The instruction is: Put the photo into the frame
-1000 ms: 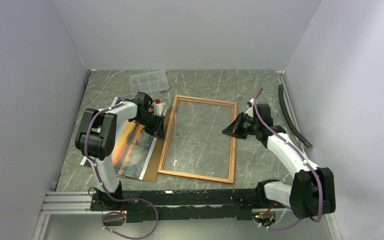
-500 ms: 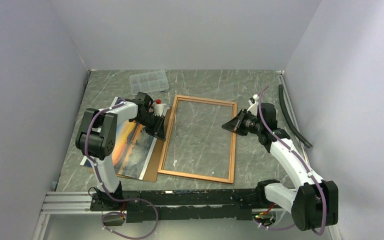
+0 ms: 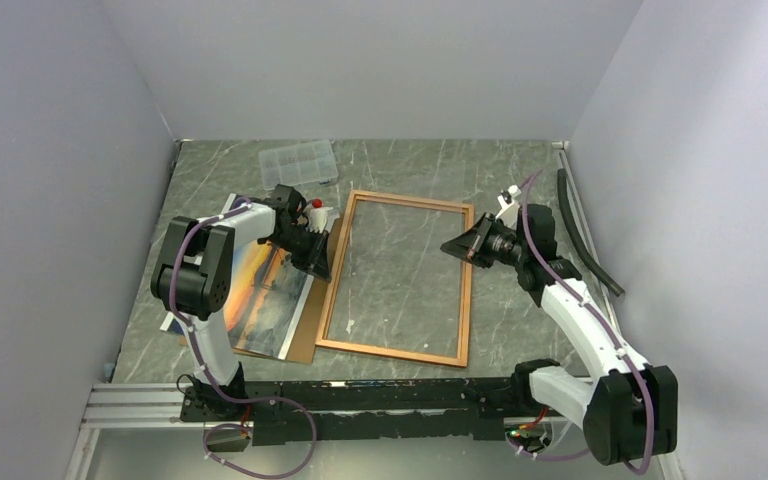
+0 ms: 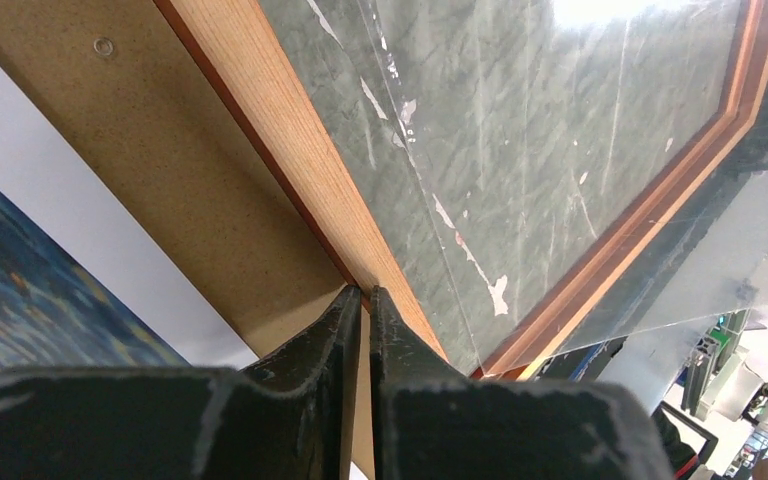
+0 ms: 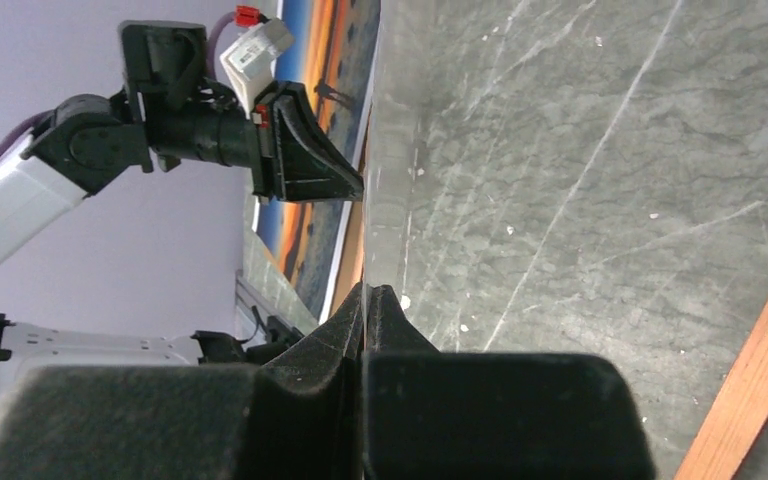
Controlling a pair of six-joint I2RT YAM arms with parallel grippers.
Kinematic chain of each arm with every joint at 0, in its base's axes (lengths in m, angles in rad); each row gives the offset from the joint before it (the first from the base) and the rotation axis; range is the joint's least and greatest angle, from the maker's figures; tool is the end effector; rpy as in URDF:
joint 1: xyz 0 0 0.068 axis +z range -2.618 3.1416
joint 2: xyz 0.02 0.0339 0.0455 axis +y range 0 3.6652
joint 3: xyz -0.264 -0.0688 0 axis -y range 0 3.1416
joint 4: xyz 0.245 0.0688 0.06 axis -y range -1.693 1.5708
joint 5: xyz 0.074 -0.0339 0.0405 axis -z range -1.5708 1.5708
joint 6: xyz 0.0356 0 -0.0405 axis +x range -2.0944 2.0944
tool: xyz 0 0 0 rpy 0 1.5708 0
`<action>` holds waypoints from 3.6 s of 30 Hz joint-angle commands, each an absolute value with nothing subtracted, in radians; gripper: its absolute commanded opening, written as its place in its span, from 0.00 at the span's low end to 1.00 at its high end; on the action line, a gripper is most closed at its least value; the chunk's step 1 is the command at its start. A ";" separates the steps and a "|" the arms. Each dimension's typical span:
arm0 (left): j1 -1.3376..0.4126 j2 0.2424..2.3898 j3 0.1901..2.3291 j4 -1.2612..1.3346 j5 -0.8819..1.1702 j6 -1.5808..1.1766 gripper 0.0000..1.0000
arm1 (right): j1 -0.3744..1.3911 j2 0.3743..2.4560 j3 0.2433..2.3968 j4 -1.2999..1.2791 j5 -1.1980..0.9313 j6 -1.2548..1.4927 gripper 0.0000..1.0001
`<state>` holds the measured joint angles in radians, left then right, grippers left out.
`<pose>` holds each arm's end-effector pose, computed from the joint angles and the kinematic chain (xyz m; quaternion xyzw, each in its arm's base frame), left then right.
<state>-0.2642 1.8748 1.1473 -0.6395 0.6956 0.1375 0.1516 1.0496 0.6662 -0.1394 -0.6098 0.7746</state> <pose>0.3246 -0.1114 0.1480 0.2206 0.9095 -0.3444 0.0740 0.2219 0.0545 0.2549 0.1101 0.8322 0.4457 0.3109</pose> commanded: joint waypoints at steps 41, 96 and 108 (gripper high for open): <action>-0.268 1.861 1.104 -0.607 0.682 0.132 0.03 | 0.148 1.056 0.629 0.166 -0.687 0.945 0.00; -0.268 1.879 1.123 -0.623 0.670 0.155 0.03 | 0.146 1.215 0.502 0.339 -0.658 0.997 0.00; -0.268 1.885 1.123 -0.620 0.675 0.150 0.03 | 0.147 1.203 0.414 0.396 -0.627 1.036 0.00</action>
